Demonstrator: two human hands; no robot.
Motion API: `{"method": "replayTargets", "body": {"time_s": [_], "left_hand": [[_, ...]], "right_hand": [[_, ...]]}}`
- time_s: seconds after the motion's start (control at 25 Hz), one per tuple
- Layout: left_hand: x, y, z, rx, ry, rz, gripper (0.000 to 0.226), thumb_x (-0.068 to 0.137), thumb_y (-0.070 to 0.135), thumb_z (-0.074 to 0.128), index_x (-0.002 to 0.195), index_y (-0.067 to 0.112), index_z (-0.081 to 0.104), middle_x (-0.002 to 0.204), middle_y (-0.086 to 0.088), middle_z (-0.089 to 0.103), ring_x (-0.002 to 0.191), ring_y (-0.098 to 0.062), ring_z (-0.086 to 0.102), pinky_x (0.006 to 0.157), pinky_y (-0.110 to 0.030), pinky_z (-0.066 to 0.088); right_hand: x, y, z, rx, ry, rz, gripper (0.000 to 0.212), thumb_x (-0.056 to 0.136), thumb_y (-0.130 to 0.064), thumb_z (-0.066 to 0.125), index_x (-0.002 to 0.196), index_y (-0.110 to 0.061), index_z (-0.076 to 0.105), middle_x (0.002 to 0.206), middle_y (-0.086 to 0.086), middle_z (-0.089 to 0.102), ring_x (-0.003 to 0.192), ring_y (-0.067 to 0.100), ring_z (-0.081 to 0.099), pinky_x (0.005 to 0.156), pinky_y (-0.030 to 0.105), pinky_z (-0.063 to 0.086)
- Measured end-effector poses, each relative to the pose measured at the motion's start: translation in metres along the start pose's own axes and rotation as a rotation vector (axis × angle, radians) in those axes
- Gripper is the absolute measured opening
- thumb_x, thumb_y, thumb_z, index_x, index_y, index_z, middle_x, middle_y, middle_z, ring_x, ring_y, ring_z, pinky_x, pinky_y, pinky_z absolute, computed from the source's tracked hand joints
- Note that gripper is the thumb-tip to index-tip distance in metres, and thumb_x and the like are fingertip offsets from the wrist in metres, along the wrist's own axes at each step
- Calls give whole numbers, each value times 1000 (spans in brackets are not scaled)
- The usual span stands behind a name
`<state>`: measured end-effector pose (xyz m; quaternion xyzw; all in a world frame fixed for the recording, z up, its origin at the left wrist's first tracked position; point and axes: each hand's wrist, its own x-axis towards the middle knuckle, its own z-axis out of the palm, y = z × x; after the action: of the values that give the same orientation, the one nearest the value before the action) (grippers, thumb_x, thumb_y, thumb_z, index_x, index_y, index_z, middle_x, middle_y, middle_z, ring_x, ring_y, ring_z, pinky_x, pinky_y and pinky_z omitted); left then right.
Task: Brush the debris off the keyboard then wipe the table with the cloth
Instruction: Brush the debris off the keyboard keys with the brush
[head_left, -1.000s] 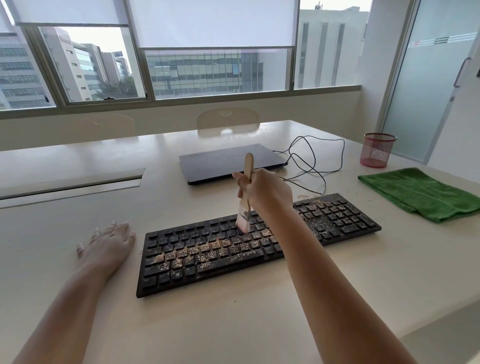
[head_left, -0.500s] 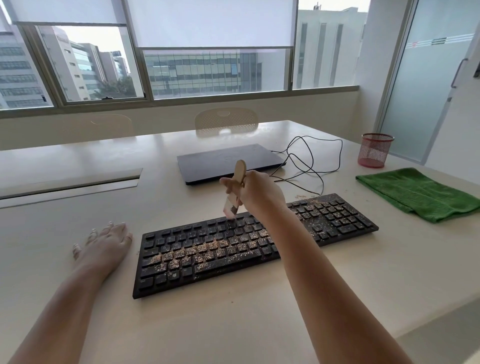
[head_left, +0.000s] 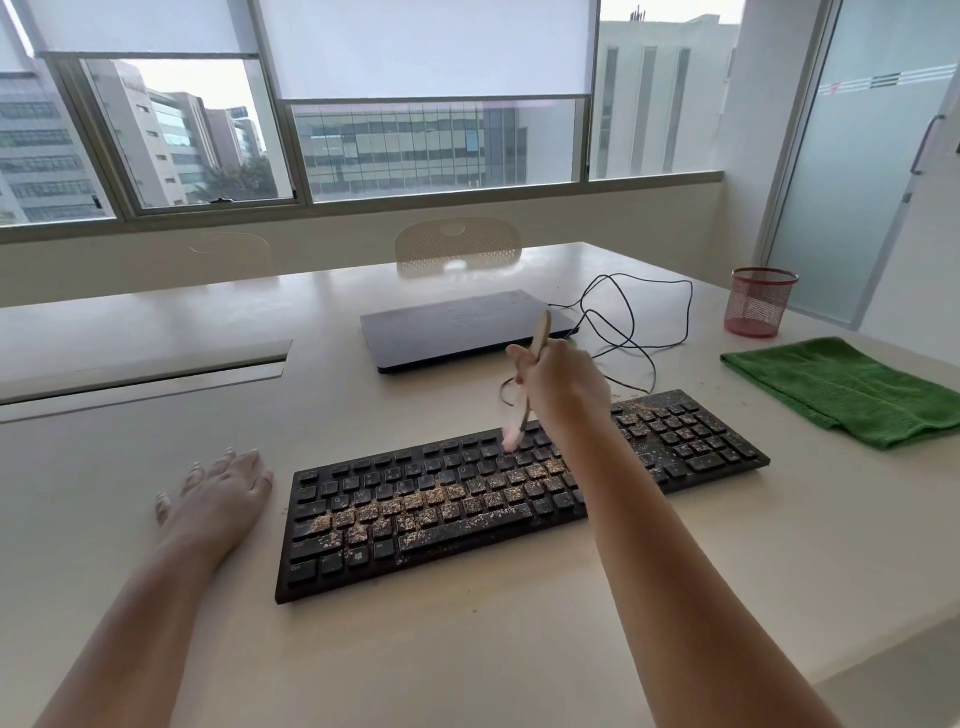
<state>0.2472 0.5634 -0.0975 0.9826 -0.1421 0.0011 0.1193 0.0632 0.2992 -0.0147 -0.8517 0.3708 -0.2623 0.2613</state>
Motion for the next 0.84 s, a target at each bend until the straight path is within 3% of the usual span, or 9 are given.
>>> {"method": "replayTargets", "body": {"time_s": [0.12, 0.2, 0.28, 0.36, 0.44, 0.52, 0.6, 0.72, 0.84], "left_hand": [[0, 1, 0, 5, 0, 0, 52, 99, 45, 27, 148, 28, 24, 158, 5, 13, 146, -24, 10, 115, -51, 8], [1, 1, 0, 7, -6, -4, 52, 99, 45, 26, 148, 28, 23, 158, 5, 13, 146, -24, 10, 115, -51, 8], [0, 1, 1, 18, -6, -6, 52, 99, 45, 26, 149, 28, 23, 158, 5, 12, 146, -24, 10, 115, -51, 9], [0, 1, 0, 16, -7, -4, 52, 99, 45, 26, 149, 29, 22, 158, 6, 11, 146, -24, 10, 116, -50, 8], [0, 3, -1, 13, -5, -9, 52, 99, 45, 25, 149, 29, 21, 158, 5, 11, 146, -24, 9, 115, -50, 8], [1, 3, -1, 21, 2, -20, 52, 99, 45, 25, 149, 29, 21, 158, 6, 11, 146, -24, 9, 115, -51, 8], [4, 3, -1, 23, -3, -21, 52, 99, 45, 25, 149, 30, 20, 158, 6, 10, 146, -24, 9, 115, -51, 8], [4, 2, 1, 12, -6, -27, 53, 99, 45, 25, 149, 29, 20, 158, 6, 10, 146, -24, 8, 115, -52, 8], [4, 2, 1, 8, -6, -21, 53, 99, 45, 25, 149, 29, 20, 158, 6, 10, 146, -24, 8, 115, -52, 8]], "right_hand": [[8, 8, -8, 7, 69, 3, 48, 95, -49, 38, 93, -10, 66, 83, 8, 68, 58, 17, 59, 41, 23, 35], [1, 4, -8, 167, -58, -173, 44, 95, -46, 39, 84, -12, 65, 68, 3, 62, 47, 12, 52, 41, 23, 42], [-9, 8, -2, 219, -162, -320, 40, 95, -42, 40, 77, -15, 62, 66, 0, 61, 46, 15, 52, 50, 30, 50], [-3, 21, -5, 122, -128, -321, 41, 95, -43, 40, 78, -14, 64, 69, 3, 64, 47, 17, 53, 48, 33, 49], [10, 33, -15, 99, 1, -254, 44, 96, -43, 40, 75, -13, 64, 58, -3, 59, 39, 9, 47, 39, 22, 39], [15, 38, -19, 310, 89, -216, 43, 97, -39, 41, 70, -14, 63, 48, -5, 51, 32, 2, 40, 38, 15, 33], [14, 33, -16, 518, 25, -221, 40, 97, -34, 43, 72, -10, 64, 45, -3, 50, 29, 1, 39, 36, 10, 30], [10, 32, -7, 375, -221, -247, 37, 96, -35, 43, 80, -10, 65, 48, -5, 57, 30, 0, 39, 35, 12, 31], [15, 41, -18, 160, -98, -139, 39, 97, -37, 40, 80, -11, 62, 58, -2, 57, 37, 3, 44, 37, 14, 35]]}}
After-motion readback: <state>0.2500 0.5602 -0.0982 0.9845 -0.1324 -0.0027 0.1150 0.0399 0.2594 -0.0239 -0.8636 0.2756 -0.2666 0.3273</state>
